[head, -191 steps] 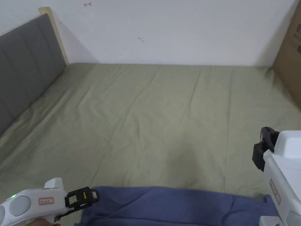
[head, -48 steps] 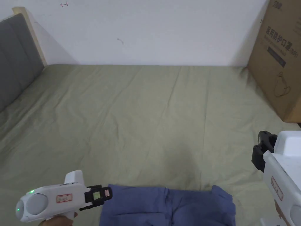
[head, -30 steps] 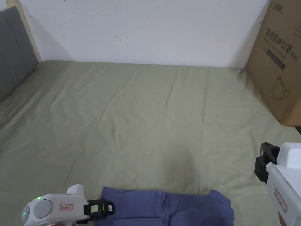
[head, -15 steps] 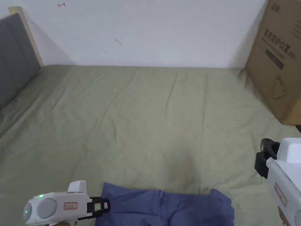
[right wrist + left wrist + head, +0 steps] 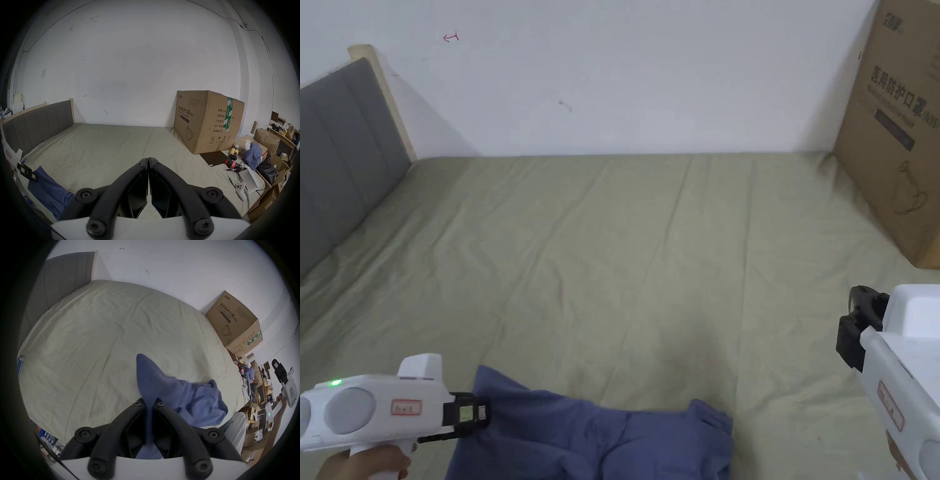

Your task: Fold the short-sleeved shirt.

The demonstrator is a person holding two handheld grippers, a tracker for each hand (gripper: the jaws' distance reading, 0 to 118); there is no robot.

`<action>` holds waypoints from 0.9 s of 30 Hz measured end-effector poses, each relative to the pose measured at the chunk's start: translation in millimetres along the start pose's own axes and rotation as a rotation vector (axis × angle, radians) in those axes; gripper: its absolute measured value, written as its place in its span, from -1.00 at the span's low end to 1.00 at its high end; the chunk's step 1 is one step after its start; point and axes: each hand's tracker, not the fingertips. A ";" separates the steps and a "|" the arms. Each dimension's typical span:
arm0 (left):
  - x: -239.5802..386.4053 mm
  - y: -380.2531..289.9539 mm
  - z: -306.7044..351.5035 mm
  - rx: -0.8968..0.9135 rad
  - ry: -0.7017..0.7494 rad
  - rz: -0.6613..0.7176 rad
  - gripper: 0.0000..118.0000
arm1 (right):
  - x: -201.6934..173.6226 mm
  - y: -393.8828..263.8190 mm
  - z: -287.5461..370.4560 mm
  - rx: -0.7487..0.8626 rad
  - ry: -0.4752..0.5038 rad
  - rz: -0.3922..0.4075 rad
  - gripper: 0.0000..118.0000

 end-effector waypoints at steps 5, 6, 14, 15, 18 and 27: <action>64.0 12.6 -8.4 -0.023 -0.078 -0.052 -0.90 | 7.3 2.1 3.8 0.011 0.004 -0.009 -1.00; 80.0 13.5 -12.5 -0.039 -0.096 -0.079 -0.90 | 9.2 2.2 5.0 0.016 0.001 -0.009 -0.99; 179.6 -1.0 -72.7 -0.150 -0.175 -0.191 -0.90 | 29.8 3.2 18.8 0.035 -0.034 -0.015 -0.99; 191.8 -5.6 -82.8 -0.170 -0.182 -0.201 -0.90 | 31.7 3.4 21.3 0.034 -0.040 -0.014 -0.99; 221.2 -20.5 -114.1 -0.230 -0.185 -0.233 -0.90 | 40.0 -0.4 22.9 0.030 -0.055 -0.015 -0.99; 260.9 -72.3 -194.2 -0.314 -0.050 -0.254 -0.90 | 52.9 -10.3 25.6 0.002 -0.084 -0.016 -1.00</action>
